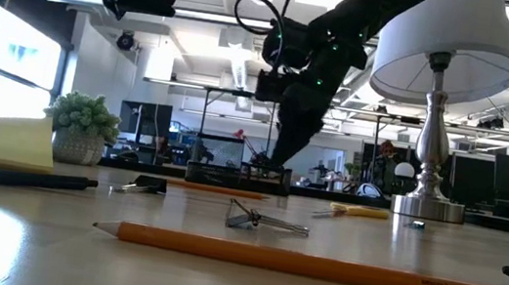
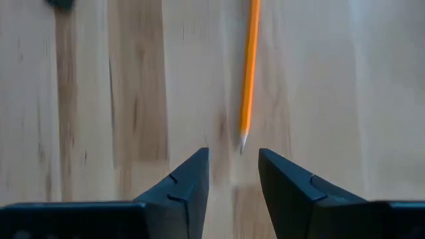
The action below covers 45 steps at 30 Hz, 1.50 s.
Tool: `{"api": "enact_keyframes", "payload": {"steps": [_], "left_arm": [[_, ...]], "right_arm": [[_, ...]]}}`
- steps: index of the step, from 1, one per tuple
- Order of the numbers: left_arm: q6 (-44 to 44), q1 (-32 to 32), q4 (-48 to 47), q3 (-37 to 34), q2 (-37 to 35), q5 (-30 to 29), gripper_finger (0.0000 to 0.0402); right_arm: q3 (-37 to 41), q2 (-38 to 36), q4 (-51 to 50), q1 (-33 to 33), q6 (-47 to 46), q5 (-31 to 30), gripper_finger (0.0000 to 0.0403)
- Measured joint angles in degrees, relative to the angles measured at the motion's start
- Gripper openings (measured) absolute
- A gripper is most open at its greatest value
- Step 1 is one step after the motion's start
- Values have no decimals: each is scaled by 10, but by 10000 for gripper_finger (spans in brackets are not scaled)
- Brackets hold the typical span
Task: Pick and place office supplies into organizer
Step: Put the top black binder clip into the bottom left slot of the desk organizer
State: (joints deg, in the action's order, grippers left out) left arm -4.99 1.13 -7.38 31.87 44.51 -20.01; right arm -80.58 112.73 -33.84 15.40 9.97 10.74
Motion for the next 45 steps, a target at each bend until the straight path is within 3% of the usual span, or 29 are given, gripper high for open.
{"api": "enact_keyframes", "payload": {"steps": [8,14,22,26,31,37,40,45], "left_arm": [[-45,0,-46,0,0,23,152],[-45,0,-48,0,0,30,152],[-44,0,-53,0,0,30,152],[-43,0,-53,0,0,30,152],[-76,0,-72,0,0,48,152],[-138,0,-75,1,20,30,152],[-152,0,-61,0,31,-8,152],[-152,0,-35,10,54,-12,152]], "right_arm": [[1,0,87,-1,-19,32,124],[1,0,149,-1,-6,17,124],[1,-19,47,-25,-52,12,124],[12,-20,-13,-72,-93,-69,123],[114,-90,43,-125,-152,-156,123],[287,-243,203,-154,-227,-168,123],[362,-307,278,-175,-234,-179,123],[465,-366,407,-228,-207,-225,123]]}}
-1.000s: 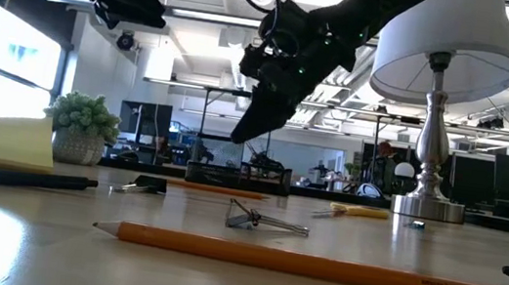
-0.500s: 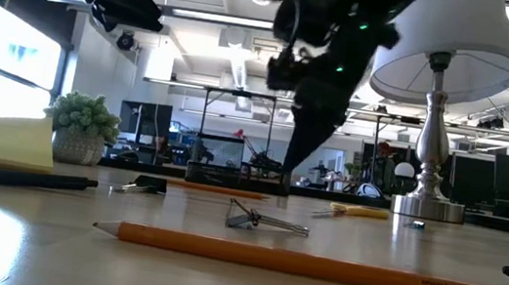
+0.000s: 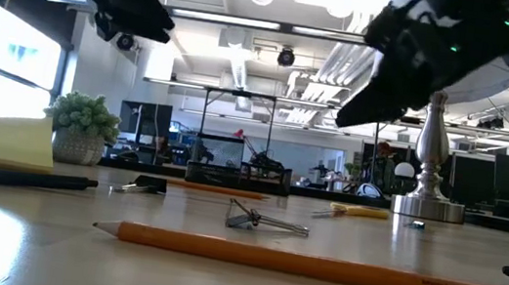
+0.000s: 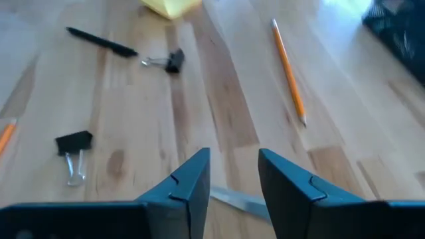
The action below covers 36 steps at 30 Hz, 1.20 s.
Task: Pick and place office supplies into organizer
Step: Put the top black binder clip into the bottom left slot of the desk organizer
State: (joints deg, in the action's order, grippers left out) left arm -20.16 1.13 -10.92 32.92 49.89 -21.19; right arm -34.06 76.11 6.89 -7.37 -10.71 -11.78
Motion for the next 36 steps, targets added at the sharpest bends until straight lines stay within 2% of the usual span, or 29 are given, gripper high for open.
{"api": "enact_keyframes", "payload": {"steps": [5,9,11,15,18,26,32,36], "left_arm": [[-58,-1,13,5,48,1,152],[-149,-13,28,4,133,-23,152],[-170,-17,70,5,179,-30,152],[-221,-16,78,41,260,3,152],[-248,-17,16,90,312,28,152],[-331,-27,-262,247,422,41,152],[-339,-55,-281,298,462,92,152],[-354,-62,-287,308,484,99,152]], "right_arm": [[64,-9,110,-33,50,-57,123],[95,-7,173,-34,99,-106,123],[104,-7,198,-28,127,-134,123],[110,-7,216,-9,162,-156,123],[110,-7,215,1,171,-157,123],[110,-7,195,4,201,-156,123],[110,-7,190,4,198,-152,123],[110,-7,189,4,184,-132,123]]}}
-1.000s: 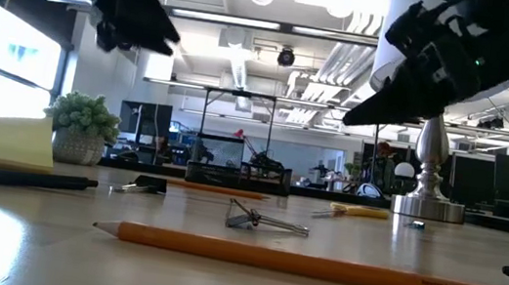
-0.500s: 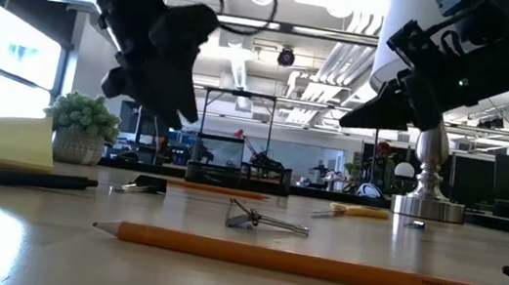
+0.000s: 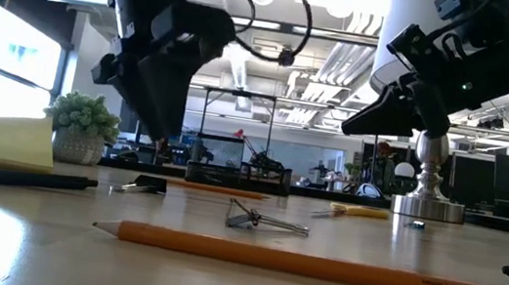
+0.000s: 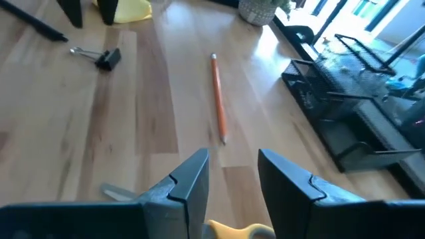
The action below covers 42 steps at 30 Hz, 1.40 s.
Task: Pick and place office supplies into organizer
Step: Put the top black binder clip into the bottom left slot of the desk organizer
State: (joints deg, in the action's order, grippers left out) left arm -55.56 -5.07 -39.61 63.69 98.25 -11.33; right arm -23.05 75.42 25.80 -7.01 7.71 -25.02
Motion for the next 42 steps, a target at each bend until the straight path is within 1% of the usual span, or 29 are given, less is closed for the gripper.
{"api": "enact_keyframes", "payload": {"steps": [4,7,11,17,20,22,26,31,36,42], "left_arm": [[-3,3,-43,3,18,-1,152],[-15,2,-64,3,22,-2,165],[-44,2,-58,4,22,-17,211],[-62,2,-38,4,22,-13,293],[-67,2,-34,4,22,-18,321],[-66,2,-34,4,22,-29,329],[-66,3,-33,4,22,-33,327],[-62,2,-29,4,23,-35,306],[-42,2,7,5,42,-34,286],[-34,20,-17,4,66,9,276]], "right_arm": [[2,0,-1,-2,-15,15,123],[15,0,8,-2,-24,14,123],[19,0,14,-1,-28,12,123],[19,0,19,-1,-28,12,123],[19,0,19,-1,-28,12,123],[19,0,18,-1,-28,12,123],[19,0,17,-1,-28,12,123],[19,0,17,-1,-27,13,123],[19,0,14,-1,-23,13,123],[19,4,16,-1,-23,15,123]]}}
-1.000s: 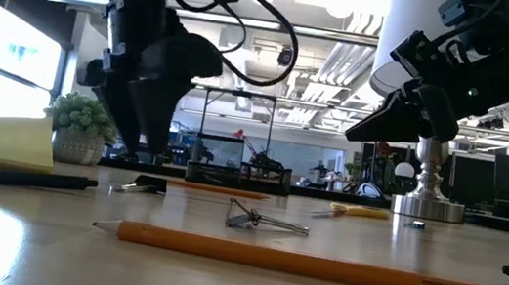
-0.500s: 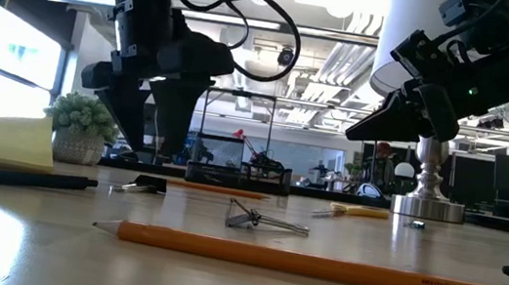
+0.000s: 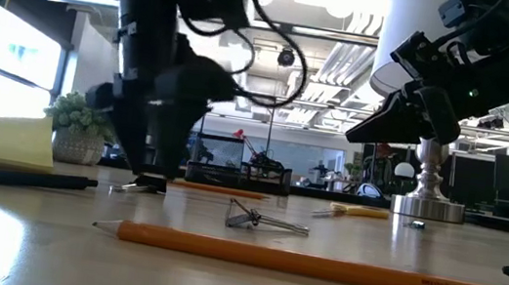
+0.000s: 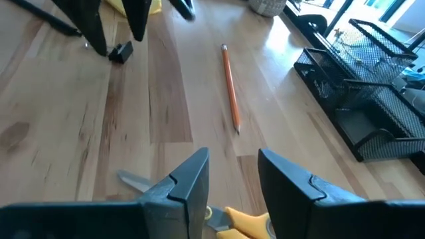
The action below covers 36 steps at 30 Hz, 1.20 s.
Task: Pick and place office supplies into organizer
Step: Put the top black binder clip into the bottom left slot of the desk organizer
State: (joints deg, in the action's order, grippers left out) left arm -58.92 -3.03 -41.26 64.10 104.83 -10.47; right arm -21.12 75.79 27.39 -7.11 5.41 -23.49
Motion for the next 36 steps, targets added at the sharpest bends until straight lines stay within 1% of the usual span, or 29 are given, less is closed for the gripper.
{"api": "enact_keyframes", "payload": {"steps": [1,11,20,28,32,36], "left_arm": [[0,1,-9,-1,1,2,275],[2,0,10,-1,4,17,275],[21,0,16,1,28,30,274],[33,0,16,1,31,29,274],[44,0,16,1,32,27,255],[47,0,18,1,32,23,217]], "right_arm": [[0,4,4,0,0,0,123],[0,14,8,0,0,0,123],[0,14,7,0,0,1,123],[0,14,9,0,2,0,123],[0,14,10,0,2,0,123],[0,14,10,0,2,0,123]]}}
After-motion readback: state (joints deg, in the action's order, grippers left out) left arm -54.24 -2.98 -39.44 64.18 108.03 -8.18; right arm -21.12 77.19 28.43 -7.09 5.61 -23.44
